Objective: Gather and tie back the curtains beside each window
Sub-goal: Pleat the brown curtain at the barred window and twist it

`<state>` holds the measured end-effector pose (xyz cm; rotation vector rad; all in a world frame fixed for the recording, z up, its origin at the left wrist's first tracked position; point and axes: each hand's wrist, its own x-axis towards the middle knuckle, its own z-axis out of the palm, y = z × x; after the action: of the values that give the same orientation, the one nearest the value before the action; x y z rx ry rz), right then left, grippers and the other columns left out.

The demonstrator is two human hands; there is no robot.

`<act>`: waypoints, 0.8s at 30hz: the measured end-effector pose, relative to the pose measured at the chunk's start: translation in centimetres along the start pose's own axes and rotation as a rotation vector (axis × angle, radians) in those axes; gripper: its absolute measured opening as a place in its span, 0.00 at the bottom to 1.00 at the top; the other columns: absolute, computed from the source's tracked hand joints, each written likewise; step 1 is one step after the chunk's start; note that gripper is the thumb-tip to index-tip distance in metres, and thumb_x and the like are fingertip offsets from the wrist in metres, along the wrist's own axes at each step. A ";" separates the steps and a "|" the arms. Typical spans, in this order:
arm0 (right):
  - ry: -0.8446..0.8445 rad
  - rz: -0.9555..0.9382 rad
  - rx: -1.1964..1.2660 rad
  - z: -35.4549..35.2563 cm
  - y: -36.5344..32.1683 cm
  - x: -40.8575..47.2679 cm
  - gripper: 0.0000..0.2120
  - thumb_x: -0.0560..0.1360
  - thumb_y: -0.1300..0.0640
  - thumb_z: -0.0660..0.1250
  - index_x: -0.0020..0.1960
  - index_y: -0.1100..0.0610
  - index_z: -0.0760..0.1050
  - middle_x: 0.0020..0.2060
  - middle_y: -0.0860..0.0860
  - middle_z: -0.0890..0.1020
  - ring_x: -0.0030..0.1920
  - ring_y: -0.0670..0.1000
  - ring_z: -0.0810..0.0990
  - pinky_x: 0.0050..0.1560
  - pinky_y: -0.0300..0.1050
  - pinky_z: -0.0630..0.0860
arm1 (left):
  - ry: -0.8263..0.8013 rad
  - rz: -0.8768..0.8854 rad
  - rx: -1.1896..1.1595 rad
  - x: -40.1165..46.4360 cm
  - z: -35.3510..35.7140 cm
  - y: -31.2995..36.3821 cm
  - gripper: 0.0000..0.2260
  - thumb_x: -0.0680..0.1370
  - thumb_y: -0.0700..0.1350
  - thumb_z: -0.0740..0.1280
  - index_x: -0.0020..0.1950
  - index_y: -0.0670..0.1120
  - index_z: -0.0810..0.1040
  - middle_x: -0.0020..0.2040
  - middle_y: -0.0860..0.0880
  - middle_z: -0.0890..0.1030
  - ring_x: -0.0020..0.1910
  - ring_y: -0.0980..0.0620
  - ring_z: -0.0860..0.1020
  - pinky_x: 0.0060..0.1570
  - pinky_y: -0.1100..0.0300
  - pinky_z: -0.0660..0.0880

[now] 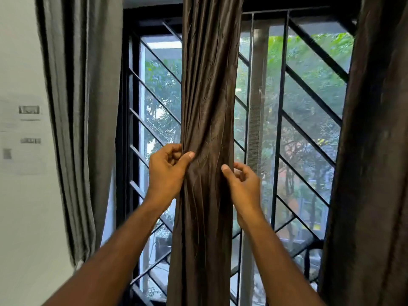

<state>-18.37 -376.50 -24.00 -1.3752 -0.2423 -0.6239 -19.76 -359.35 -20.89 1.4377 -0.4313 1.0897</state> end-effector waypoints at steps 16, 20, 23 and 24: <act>0.166 -0.153 -0.165 -0.1 1.1 -0.7 0.10 0.73 0.57 0.78 0.47 0.46 0.79 0.40 0.44 0.84 0.37 0.40 0.82 0.38 0.32 0.76 | 0.026 0.036 0.079 0.6 -0.1 -0.9 0.08 0.73 0.46 0.75 0.43 0.43 0.81 0.36 0.39 0.81 0.36 0.38 0.80 0.43 0.38 0.80; 0.268 -0.225 -0.157 -0.1 1.4 -1.4 0.09 0.76 0.61 0.74 0.46 0.47 0.81 0.38 0.44 0.84 0.38 0.40 0.82 0.39 0.36 0.79 | 0.010 0.045 0.084 1.0 -0.4 -1.1 0.08 0.74 0.38 0.76 0.38 0.44 0.79 0.32 0.45 0.80 0.33 0.51 0.78 0.41 0.44 0.80; 0.260 -0.495 -0.211 1.0 1.4 -3.7 0.07 0.76 0.63 0.74 0.48 0.51 0.83 0.41 0.47 0.84 0.42 0.43 0.82 0.43 0.35 0.76 | 0.014 0.071 0.077 1.1 0.0 -1.2 0.10 0.74 0.38 0.76 0.36 0.44 0.78 0.31 0.48 0.78 0.31 0.54 0.76 0.37 0.54 0.77; 0.227 -0.610 -0.261 1.6 1.5 -4.4 0.06 0.75 0.64 0.74 0.46 0.54 0.83 0.41 0.48 0.83 0.42 0.45 0.81 0.43 0.38 0.76 | 0.016 0.086 0.081 1.1 0.2 -1.2 0.10 0.74 0.38 0.76 0.36 0.44 0.78 0.30 0.49 0.78 0.30 0.56 0.74 0.36 0.57 0.75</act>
<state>-20.82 -373.63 -27.18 -1.4656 -0.4131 -1.3486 -18.19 -358.97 -20.69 1.4922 -0.4452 1.1983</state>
